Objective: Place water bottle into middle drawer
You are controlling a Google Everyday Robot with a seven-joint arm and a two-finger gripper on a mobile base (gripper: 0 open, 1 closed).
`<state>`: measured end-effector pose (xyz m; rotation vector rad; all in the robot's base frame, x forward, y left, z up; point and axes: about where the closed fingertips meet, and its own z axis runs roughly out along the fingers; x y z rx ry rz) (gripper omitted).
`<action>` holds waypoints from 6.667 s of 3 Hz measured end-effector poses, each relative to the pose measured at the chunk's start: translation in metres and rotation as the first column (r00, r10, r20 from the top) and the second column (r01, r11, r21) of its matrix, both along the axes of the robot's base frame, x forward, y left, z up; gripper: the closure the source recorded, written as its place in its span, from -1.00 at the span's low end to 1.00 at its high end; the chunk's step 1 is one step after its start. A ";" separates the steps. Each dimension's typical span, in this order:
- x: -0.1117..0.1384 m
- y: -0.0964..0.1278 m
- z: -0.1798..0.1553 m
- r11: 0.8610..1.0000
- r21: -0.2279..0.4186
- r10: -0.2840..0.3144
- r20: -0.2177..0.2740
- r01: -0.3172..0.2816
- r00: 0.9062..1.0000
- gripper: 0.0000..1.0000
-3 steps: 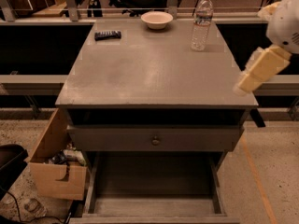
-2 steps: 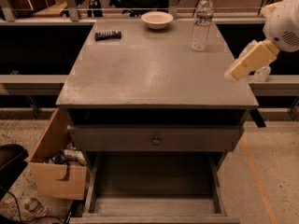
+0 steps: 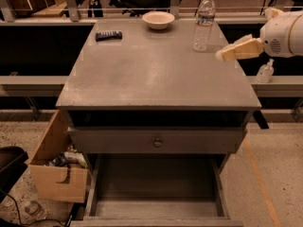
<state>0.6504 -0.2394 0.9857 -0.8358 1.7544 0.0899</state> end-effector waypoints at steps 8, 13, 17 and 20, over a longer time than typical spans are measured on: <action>0.208 -0.013 -0.012 0.885 0.461 -0.114 0.071 0.068 0.991 -1.00; 0.238 0.034 -0.032 0.871 0.487 0.020 0.075 -0.054 0.997 -0.16; 0.240 0.044 -0.035 0.870 0.489 0.033 0.071 -0.063 0.997 1.00; 0.158 0.005 0.043 0.857 0.492 0.074 0.178 -0.153 0.981 1.00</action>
Offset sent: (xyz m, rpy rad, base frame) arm 0.0377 -0.0053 0.0109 0.1146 -0.1336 -0.0290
